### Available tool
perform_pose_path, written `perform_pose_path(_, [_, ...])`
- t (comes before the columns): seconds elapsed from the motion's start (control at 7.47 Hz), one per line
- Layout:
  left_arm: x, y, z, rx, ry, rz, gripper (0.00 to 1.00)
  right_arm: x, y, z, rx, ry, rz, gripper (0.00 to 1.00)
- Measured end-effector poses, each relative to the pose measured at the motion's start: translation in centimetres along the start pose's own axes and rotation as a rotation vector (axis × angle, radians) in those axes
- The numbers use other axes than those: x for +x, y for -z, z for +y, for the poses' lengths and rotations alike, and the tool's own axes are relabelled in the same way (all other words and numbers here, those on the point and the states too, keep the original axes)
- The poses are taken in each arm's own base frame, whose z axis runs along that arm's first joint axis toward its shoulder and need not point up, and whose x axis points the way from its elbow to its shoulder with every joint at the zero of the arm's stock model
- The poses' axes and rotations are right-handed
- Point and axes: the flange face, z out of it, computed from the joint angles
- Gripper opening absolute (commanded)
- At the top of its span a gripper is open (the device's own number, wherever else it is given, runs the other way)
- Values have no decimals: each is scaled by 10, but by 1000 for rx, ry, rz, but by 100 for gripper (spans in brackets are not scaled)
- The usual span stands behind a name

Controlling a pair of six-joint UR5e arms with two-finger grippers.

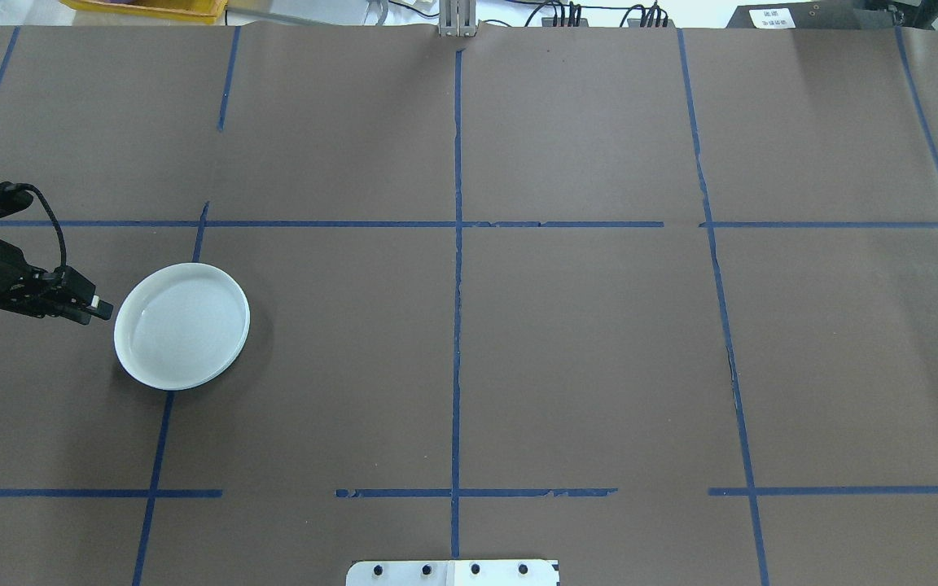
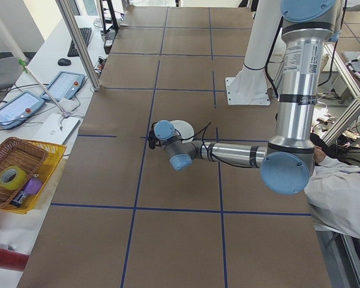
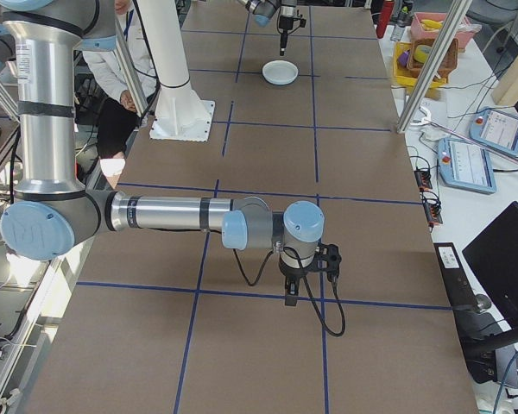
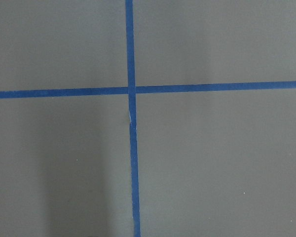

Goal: Stack plate in center

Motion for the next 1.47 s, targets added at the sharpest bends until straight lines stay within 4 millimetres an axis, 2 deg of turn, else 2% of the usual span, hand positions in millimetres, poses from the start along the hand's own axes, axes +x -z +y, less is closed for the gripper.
perform_pose_path(0.13, [-3, 4, -1, 6, 3, 0, 100, 0, 0, 0, 0, 0, 0, 100])
perform_pose_path(0.4, [-19, 28, -10, 51, 18, -10, 100, 0, 0, 0, 1, 0, 0, 100])
perform_pose_path(0.8, [-63, 71, -38, 118, -75, -155, 100, 0, 0, 0, 0, 0, 0, 100])
perform_pose_path(0.94, [-84, 89, -48, 133, -125, -248, 100, 0, 0, 0, 0, 0, 1, 100])
perform_pose_path(1.21, [-131, 149, -63, 138, -221, -433, 100, 0, 0, 0, 0, 1, 0, 100])
perform_pose_path(1.47, [-167, 202, -60, 87, -235, -513, 100, 0, 0, 0, 0, 1, 1, 100])
